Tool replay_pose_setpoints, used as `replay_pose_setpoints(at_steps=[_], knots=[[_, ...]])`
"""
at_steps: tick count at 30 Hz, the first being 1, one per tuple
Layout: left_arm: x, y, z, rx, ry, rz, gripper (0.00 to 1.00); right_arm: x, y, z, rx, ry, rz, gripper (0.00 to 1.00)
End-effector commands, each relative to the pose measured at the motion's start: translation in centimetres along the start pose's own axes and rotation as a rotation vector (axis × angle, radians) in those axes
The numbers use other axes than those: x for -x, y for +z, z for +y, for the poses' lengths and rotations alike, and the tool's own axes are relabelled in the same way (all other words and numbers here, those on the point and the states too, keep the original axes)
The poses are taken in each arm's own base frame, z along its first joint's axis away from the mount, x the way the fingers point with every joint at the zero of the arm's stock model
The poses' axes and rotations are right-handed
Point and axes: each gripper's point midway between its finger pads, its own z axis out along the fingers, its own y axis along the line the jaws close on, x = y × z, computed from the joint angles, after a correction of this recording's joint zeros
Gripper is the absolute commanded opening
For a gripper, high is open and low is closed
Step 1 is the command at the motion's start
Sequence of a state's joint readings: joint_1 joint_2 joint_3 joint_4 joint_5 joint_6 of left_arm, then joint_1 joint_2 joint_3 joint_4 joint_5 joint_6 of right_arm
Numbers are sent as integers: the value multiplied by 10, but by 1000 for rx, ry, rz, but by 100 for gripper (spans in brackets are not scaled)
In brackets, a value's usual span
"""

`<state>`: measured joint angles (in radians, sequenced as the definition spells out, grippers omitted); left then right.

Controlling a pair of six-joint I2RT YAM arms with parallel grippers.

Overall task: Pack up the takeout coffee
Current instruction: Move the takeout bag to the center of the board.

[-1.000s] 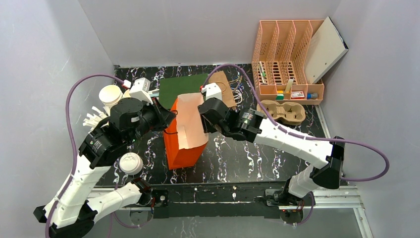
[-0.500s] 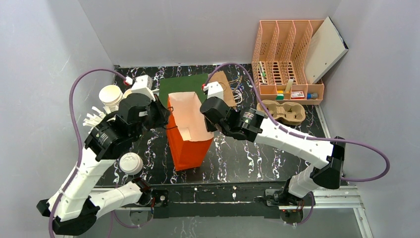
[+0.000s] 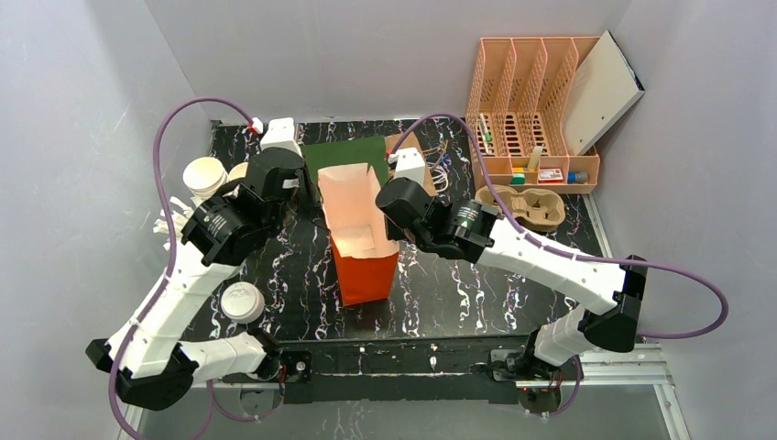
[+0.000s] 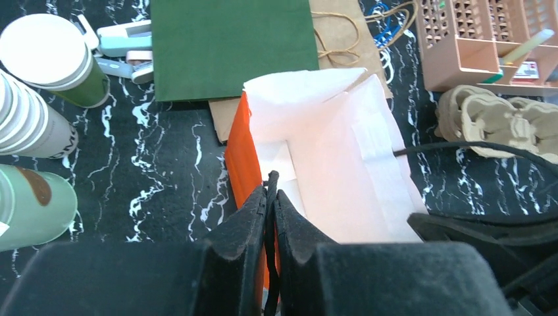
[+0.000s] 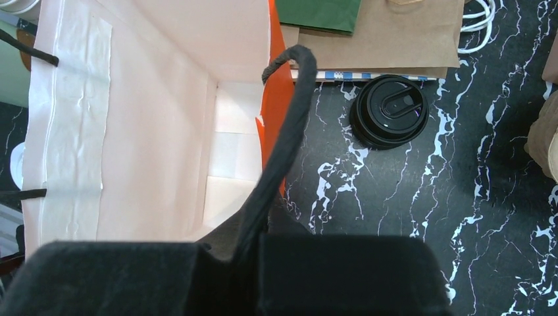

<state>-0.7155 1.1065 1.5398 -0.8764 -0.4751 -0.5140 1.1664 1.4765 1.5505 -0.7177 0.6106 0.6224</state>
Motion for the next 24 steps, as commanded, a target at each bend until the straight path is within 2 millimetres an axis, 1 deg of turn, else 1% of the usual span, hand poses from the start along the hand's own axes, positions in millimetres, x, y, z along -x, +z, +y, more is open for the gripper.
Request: replay_pose_setpoints(at_steps=[1,2,3,5,6,8,9,10,12,13,15,17,18,21,22,24], knots=[[18,-1,17,99,47,-53,8,27,-17,0,6,70,-73,6],[19,1,18,110,57,-55,9,28,-18,1,13,70,-76,9],[20,2,18,118,64,-55,10,28,-18,1,14,70,-78,16],[22,1,18,123,78,-44,18,29,-18,2,19,62,-83,25],[24,0,17,119,82,-40,27,29,-18,1,18,59,-83,29],[28,-7,17,114,87,-34,48,30,-18,3,27,50,-85,31],[32,-13,18,111,84,-37,55,30,-18,4,35,43,-85,31],[35,-19,17,101,84,-34,59,31,-19,6,46,39,-86,32],[41,-30,11,57,69,-22,63,31,-18,8,56,25,-83,35],[42,-35,7,29,59,-11,64,31,-18,9,59,22,-82,36],[46,-44,-7,-51,21,-1,64,31,-17,11,63,14,-80,38],[48,-48,-25,-135,-12,17,65,32,-17,11,64,13,-82,38],[48,-51,-36,-196,-27,29,63,31,-17,11,66,12,-84,38],[41,-53,-71,-360,-80,82,51,33,-18,11,71,18,-94,38],[37,-53,-79,-395,-97,102,45,33,-19,10,72,21,-97,38],[30,-50,-86,-421,-122,131,36,35,-20,10,75,26,-106,38]])
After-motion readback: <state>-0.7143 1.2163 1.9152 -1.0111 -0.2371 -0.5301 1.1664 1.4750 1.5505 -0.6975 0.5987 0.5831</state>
